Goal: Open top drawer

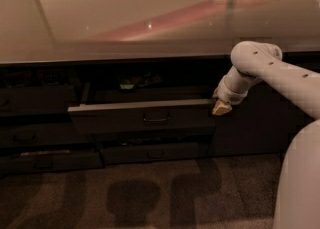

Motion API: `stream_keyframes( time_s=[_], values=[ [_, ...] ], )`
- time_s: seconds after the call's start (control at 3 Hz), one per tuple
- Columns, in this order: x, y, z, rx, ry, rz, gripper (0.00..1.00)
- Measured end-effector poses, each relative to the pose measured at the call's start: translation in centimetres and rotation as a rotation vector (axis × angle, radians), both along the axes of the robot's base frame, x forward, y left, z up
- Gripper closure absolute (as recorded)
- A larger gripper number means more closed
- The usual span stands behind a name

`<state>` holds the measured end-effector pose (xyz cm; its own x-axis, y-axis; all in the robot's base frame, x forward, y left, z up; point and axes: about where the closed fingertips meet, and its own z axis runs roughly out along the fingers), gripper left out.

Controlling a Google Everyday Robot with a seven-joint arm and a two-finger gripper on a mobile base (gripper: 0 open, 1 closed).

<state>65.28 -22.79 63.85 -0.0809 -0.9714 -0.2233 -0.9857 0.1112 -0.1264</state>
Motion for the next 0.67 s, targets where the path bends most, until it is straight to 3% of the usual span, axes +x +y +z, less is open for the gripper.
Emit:
stream_keyframes(
  time_s=[0.67],
  values=[
    [-0.51, 0.06, 0.15, 0.003, 0.000, 0.009, 1.00]
  ],
)
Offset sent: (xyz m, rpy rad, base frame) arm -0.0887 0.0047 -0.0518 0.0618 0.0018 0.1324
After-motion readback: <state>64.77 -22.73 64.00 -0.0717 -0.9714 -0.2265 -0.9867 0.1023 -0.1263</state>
